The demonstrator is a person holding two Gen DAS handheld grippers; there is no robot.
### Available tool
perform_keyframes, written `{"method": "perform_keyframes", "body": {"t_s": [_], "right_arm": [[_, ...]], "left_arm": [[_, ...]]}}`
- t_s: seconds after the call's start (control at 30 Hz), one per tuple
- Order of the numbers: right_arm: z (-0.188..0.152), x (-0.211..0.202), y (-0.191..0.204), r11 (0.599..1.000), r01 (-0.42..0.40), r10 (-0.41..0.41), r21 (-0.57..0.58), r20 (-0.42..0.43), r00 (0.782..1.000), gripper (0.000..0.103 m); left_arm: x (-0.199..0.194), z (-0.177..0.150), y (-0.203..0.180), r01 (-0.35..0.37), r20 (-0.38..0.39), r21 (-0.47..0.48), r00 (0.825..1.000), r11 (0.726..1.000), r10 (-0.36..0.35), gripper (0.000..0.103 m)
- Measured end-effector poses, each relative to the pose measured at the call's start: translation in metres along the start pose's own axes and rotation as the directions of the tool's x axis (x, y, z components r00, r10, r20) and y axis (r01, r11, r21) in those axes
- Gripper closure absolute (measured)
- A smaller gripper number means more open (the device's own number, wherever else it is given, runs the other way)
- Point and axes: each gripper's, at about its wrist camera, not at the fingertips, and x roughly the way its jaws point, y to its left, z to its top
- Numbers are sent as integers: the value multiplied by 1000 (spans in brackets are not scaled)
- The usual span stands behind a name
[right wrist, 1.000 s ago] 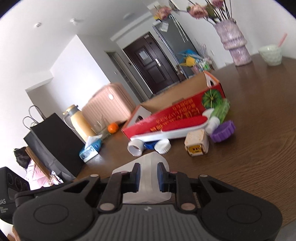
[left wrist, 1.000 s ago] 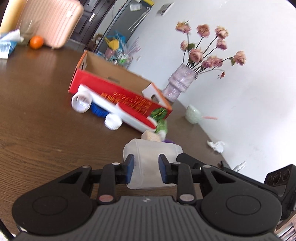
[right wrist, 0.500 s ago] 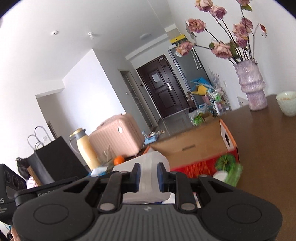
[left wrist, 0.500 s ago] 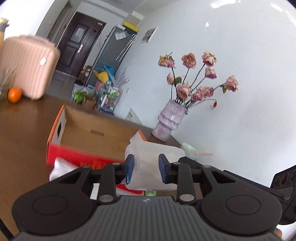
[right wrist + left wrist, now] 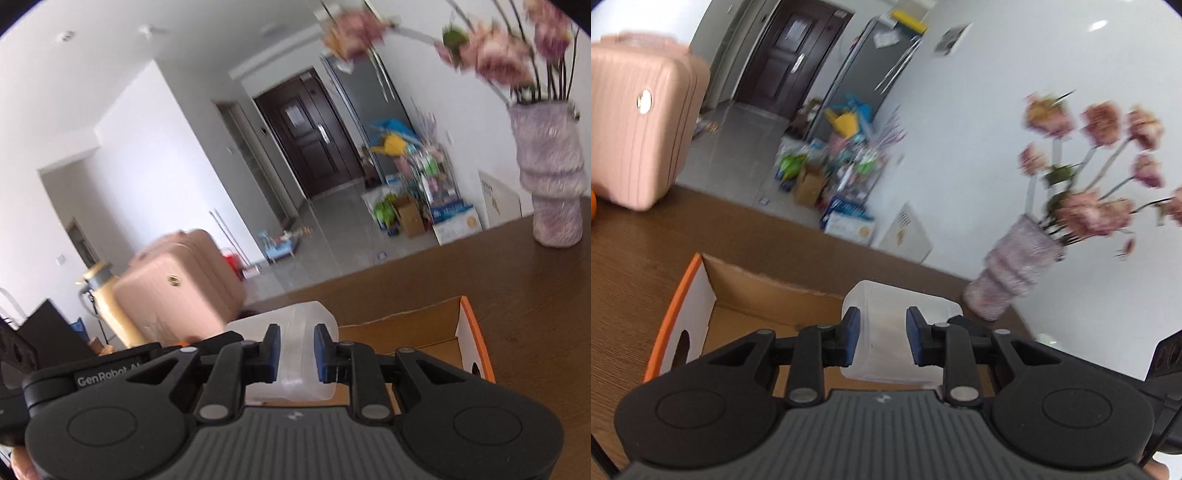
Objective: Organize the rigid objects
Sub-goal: 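Carry the white container into the cardboard box and open the left gripper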
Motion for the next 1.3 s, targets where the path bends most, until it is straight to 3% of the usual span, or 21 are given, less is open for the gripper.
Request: {"method": "perform_keyframes", "body": {"t_s": [0.2, 0.33, 0.5, 0.6, 0.67, 0.7, 0.77, 0.8, 0.9, 1.0, 1.1, 1.17, 1.3], "right_arm": [[-6, 101, -36, 989, 145, -144, -2, -155, 977, 84], [-14, 138, -48, 984, 178, -176, -16, -264, 948, 82], [-12, 144, -42, 980, 198, -199, -30, -251, 947, 81], [-5, 128, -35, 975, 211, -221, -65, -238, 946, 74], [3, 110, -27, 969, 222, -241, -107, -221, 945, 72], [8, 100, -24, 965, 229, -251, -124, -212, 944, 69], [16, 74, -17, 961, 232, -259, -151, -197, 946, 57], [20, 60, -14, 959, 230, -259, -165, -186, 948, 48], [23, 14, -3, 947, 249, -278, -204, -127, 952, 39], [17, -25, 14, 915, 283, -316, -288, -74, 946, 24], [5, -60, 27, 893, 305, -329, -331, -20, 944, 16], [-5, -79, 33, 891, 308, -328, -334, -4, 945, 15], [-31, -123, 46, 894, 285, -292, -345, 34, 956, 13]], "left_arm": [[86, -6, 41, -97, -152, -81, 985, 992, 84, 77], [103, -10, 49, -113, -179, -69, 979, 991, 99, 72], [90, -7, 40, -180, -124, 23, 975, 983, 182, 58], [62, 5, 36, -186, -97, 69, 976, 980, 192, 45], [35, 11, 31, -228, -36, 136, 971, 964, 235, 34], [21, 11, 28, -271, 4, 167, 962, 948, 274, 25], [-8, 8, 21, -339, 61, 238, 940, 910, 335, 22], [-21, 6, 18, -357, 78, 277, 934, 892, 350, 20], [-64, 1, 17, -396, 125, 349, 918, 849, 376, 13], [-108, -3, 22, -412, 169, 336, 911, 847, 377, 7], [-143, -14, 27, -425, 212, 326, 903, 845, 372, 4], [-166, -24, 31, -436, 235, 327, 897, 839, 375, 4], [-223, -54, 41, -403, 306, 294, 899, 867, 314, 0]]}}
